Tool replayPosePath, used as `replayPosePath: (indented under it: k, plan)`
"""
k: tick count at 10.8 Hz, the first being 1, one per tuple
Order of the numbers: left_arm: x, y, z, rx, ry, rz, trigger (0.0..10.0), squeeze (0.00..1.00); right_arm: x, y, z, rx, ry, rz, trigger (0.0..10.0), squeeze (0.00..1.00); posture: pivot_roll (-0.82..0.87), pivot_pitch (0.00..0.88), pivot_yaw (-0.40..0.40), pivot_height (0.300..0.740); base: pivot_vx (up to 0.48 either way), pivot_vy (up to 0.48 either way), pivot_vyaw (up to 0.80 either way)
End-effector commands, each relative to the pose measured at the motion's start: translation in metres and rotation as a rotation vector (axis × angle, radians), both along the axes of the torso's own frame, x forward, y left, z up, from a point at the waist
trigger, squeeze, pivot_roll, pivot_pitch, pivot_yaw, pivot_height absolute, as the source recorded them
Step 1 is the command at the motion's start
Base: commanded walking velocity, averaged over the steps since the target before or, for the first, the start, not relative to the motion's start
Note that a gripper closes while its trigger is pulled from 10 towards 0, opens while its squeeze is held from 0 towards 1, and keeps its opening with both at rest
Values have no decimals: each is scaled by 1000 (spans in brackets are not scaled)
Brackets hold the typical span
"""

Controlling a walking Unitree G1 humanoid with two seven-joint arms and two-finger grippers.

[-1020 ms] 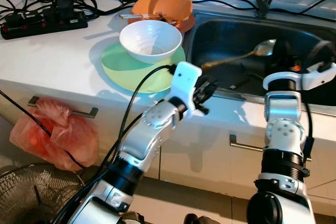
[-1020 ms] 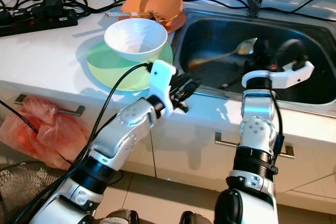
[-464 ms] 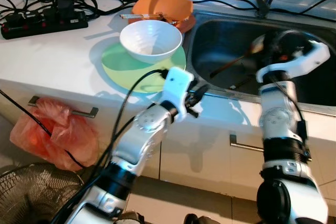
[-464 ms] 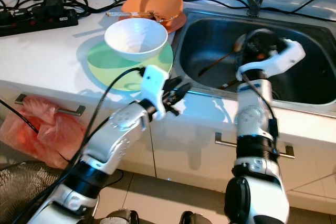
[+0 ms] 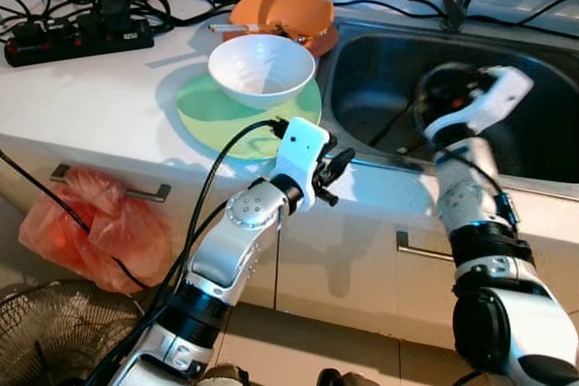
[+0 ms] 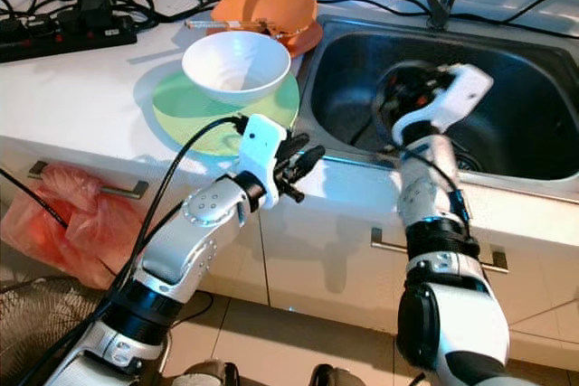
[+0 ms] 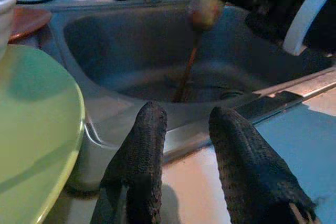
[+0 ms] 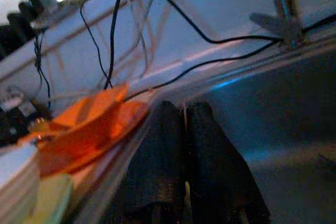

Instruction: Kitchen organization

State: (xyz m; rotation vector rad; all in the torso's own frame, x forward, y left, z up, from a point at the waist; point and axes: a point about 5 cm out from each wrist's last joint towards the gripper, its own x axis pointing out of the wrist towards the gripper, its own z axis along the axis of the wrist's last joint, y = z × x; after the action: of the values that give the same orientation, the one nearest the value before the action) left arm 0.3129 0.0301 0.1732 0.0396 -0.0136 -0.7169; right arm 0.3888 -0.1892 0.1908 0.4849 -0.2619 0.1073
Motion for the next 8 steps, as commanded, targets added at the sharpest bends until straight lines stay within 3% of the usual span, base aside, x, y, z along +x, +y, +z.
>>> replayPosePath:
  k: [1, 3, 8]
  plan:
    - [-3, 0, 0, 14, -6, -7, 10000, 0, 1, 0, -1, -44, 2, 6, 10000, 0, 206, 92, -41, 740, 0, 0, 0]
    - [-5, 0, 1, 23, -15, -3, 10000, 0, 0, 3, -15, -107, 43, 7, 10000, 0, 213, 89, -43, 740, 0, 0, 0]
    - [-6, 0, 0, 33, -5, -10, 10000, 0, -3, 13, -38, -159, 106, 45, 10000, 0, 218, 94, -42, 740, 0, 0, 0]
